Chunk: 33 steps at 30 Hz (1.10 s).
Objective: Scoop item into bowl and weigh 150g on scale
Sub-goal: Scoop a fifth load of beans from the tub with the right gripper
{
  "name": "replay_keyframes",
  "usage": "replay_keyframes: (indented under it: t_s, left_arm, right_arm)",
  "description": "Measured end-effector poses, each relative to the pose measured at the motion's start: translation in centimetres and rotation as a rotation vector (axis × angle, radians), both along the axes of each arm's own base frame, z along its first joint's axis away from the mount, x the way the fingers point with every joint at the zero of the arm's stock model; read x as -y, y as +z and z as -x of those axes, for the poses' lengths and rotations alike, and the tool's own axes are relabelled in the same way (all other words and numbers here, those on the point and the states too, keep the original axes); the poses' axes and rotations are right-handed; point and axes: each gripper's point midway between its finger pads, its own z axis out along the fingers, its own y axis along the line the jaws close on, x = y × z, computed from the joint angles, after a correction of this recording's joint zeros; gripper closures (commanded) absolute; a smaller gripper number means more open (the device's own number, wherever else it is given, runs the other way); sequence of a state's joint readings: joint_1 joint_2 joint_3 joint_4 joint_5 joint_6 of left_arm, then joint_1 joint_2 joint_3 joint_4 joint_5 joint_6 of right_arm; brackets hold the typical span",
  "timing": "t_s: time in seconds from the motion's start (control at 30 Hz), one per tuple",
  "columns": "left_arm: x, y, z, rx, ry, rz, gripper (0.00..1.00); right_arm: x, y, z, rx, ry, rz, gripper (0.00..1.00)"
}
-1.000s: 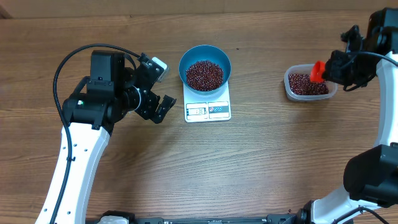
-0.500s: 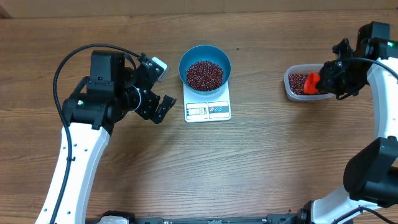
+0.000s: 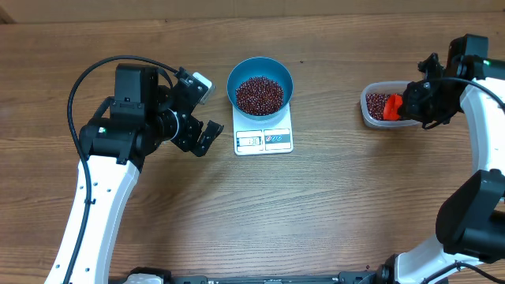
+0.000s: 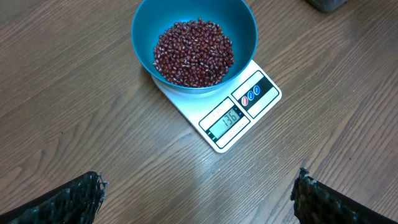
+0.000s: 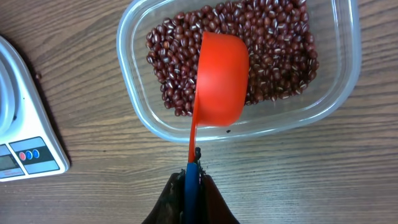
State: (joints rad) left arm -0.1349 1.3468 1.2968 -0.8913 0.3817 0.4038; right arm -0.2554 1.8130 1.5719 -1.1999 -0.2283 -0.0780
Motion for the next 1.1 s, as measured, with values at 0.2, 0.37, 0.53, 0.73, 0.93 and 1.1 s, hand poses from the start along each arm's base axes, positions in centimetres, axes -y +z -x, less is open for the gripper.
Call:
replay_keyframes:
  t_s: [0.2, 0.37, 0.53, 0.73, 0.93, 1.1]
  left_arm:
    - [0.0, 0.0, 0.0, 0.0, 0.0, 0.0, 0.0]
    - [0.0, 0.0, 0.0, 0.0, 0.0, 0.0, 0.01]
    - [0.0, 0.0, 0.0, 0.0, 0.0, 0.0, 0.01]
    - [0.0, 0.0, 0.0, 0.001, 0.0, 0.0, 0.0]
    - [0.0, 0.0, 0.0, 0.0, 0.0, 0.0, 0.0]
    - [0.0, 0.0, 0.0, 0.0, 0.0, 0.0, 0.01]
  right_arm:
    - [0.1, 0.1, -0.3, 0.011, 0.001, 0.003, 0.96]
    - [0.1, -0.1, -0.3, 0.012, 0.001, 0.003, 0.96]
    - [0.0, -0.8, -0.1, 0.005, 0.001, 0.002, 0.96]
    - [-0.1, -1.9, 0.1, -0.001, 0.001, -0.004, 0.96]
    - [-0.2, -2.1, 0.1, 0.0, 0.003, -0.009, 0.96]
    - [-0.5, -2.3, 0.1, 0.004, 0.006, -0.026, 0.96]
